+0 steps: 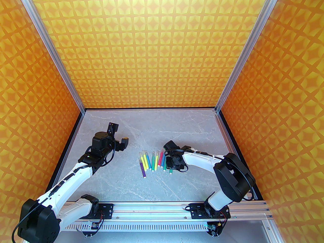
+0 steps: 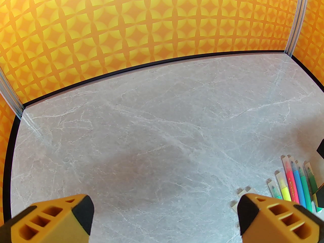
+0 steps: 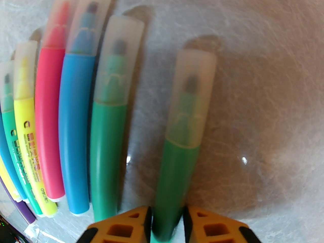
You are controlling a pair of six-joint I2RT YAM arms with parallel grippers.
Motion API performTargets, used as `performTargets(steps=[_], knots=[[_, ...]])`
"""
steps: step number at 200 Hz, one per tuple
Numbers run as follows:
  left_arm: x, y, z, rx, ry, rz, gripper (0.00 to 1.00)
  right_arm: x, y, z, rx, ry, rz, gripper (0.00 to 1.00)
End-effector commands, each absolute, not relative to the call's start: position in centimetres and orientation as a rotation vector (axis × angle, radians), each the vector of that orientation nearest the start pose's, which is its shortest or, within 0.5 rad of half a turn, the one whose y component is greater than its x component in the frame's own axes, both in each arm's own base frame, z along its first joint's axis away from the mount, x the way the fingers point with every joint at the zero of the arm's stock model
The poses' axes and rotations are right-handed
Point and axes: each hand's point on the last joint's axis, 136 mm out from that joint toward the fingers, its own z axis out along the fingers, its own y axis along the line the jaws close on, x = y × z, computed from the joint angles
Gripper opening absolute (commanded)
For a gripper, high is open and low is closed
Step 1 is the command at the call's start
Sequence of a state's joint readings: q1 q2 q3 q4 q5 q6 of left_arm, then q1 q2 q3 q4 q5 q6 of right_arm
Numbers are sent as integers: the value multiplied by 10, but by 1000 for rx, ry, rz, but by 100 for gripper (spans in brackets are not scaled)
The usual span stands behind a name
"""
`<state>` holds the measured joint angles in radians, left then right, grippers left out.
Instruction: Open the pen caps
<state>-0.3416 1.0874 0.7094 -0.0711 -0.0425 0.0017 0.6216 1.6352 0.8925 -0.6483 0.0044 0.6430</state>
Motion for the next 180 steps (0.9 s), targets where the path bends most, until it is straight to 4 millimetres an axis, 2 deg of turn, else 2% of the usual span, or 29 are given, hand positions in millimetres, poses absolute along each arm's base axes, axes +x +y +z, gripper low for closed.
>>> performTargets(steps=[1, 74, 126, 153, 180], knots=[[352, -120, 216, 336, 1955, -170, 99, 243, 162, 3, -36, 3037, 13, 27], [350, -122, 232, 347, 1902, -175, 99, 246, 162, -8, -103, 3130, -68, 23], [349, -122, 222, 358, 1924, -169, 99, 248, 159, -5, -132, 3128, -101, 15], [346, -123, 220, 351, 1945, -180, 99, 253, 160, 4, -164, 3097, -87, 10], [345, -126, 218, 340, 1987, -199, 99, 264, 161, 28, -201, 3016, -50, 5]])
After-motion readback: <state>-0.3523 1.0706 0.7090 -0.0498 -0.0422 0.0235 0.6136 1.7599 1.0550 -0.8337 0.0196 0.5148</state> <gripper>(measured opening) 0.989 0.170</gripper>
